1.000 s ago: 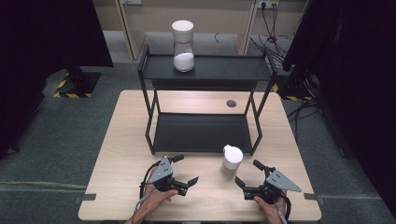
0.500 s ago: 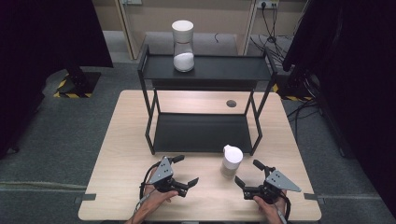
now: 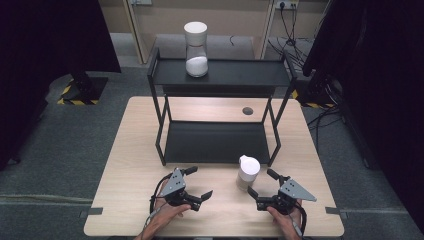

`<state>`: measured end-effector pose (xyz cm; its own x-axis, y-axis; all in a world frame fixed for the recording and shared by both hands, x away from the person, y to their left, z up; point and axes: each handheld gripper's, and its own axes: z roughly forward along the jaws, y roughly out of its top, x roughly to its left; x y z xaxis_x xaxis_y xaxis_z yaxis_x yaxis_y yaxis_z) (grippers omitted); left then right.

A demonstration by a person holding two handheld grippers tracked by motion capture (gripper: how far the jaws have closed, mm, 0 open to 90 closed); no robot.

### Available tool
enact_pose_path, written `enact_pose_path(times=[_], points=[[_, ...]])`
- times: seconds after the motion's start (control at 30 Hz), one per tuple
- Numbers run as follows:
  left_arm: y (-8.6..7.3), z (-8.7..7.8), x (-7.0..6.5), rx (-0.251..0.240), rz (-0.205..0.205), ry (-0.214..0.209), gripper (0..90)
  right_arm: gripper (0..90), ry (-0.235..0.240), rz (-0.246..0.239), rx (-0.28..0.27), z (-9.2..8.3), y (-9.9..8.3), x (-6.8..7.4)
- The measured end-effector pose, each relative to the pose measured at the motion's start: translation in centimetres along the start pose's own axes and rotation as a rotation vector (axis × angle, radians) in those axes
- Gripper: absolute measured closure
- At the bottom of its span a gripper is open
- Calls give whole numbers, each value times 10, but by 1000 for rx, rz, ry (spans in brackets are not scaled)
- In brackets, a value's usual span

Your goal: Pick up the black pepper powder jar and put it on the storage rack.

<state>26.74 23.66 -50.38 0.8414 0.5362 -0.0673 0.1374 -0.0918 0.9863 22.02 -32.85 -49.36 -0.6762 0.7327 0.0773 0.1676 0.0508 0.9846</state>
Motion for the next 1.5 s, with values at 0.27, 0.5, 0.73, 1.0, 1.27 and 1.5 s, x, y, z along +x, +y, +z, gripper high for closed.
enact_pose_path(times=[0.27, 0.5, 0.73, 1.0, 1.27, 1.5], points=[[0, 0, 1, -1, -3, 2, 2, 11, 5, -17, 18, 16, 6, -1], [-1, 0, 1, 0, -7, -1, 2, 48, 7, -26, 46, 29, 11, 0], [-1, 0, 1, 2, -7, 0, 2, 99, -12, -26, 73, 36, 14, 2], [-1, 0, 0, 4, -6, -1, 2, 130, -7, -35, 85, 42, 16, 2], [-1, 0, 0, 5, -6, 0, 2, 232, -22, -38, 109, 46, 18, 4], [-1, 0, 0, 5, -7, 1, 2, 298, -15, -46, 111, 46, 20, 5]])
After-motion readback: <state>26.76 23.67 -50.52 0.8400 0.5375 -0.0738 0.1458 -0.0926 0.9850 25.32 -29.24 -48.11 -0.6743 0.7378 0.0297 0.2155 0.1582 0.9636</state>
